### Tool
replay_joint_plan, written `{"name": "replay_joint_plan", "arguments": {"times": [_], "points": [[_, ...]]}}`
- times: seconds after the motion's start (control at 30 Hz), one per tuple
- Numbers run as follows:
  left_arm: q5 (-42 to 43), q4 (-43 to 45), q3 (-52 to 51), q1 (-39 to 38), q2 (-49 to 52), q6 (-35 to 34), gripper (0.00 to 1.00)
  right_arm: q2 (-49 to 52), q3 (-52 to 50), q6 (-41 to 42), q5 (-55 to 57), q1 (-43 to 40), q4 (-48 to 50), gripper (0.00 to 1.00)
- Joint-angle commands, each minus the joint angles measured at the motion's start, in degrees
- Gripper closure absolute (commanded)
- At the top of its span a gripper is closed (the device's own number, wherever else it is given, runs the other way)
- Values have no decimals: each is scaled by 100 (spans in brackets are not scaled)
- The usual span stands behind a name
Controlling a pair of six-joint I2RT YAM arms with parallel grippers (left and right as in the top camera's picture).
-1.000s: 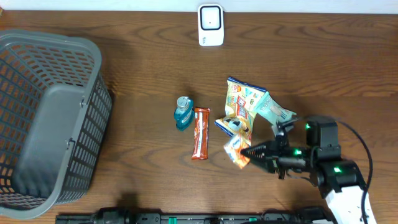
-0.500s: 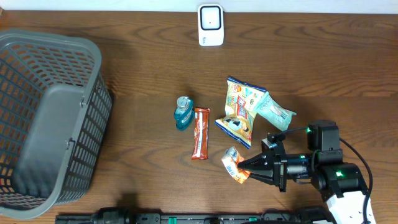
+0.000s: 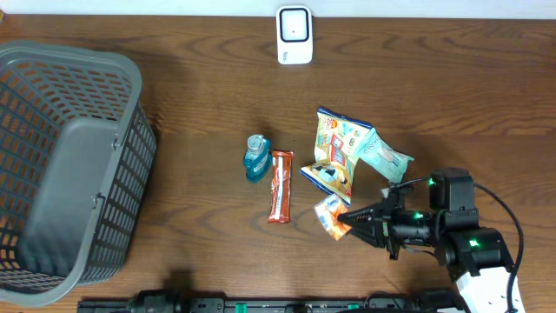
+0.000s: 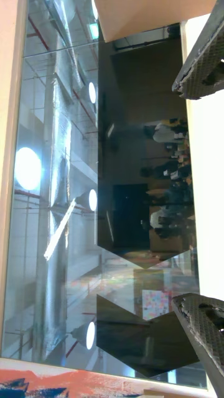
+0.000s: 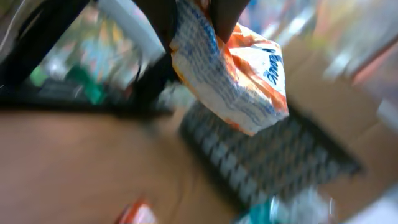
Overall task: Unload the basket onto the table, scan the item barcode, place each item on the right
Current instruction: 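Carry the orange box up to the scanner face with the right gripper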
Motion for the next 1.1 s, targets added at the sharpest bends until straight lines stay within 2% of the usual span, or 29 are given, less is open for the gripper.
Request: {"name": "replay_joint_plan", "arguments": {"times": [0.0,0.17,0.3,0.4,0.5,0.6,0.7,0.87,1.07], "points": [[13,35,4,28,-9,-72,1,-26,9,-15,1698,-52,195,99],[74,35,2,31,-9,-76,1,-17,9,-962,2347,-50,1445,99],[76,35,-11,31,-9,-404,1,90,9,-1665,3042,42,2664,99],[76,35,-79,31,-9,-483,1,350,9,-2398,3532,282,3681,99],[74,37,-205,31,-9,-481,1,739,9,-2752,4076,566,4321,99],[72,44,-372,31,-9,-479,1,1320,9,-3268,4264,905,5027,99],[72,87,-544,31,-9,-479,1,2232,9,-4111,4531,1287,6264,99],[72,168,-752,31,-9,-476,1,3571,223,-4653,5405,1600,7803,99],[70,170,-997,31,-9,-476,1,4922,1534,-5549,6002,1648,7921,99]]}}
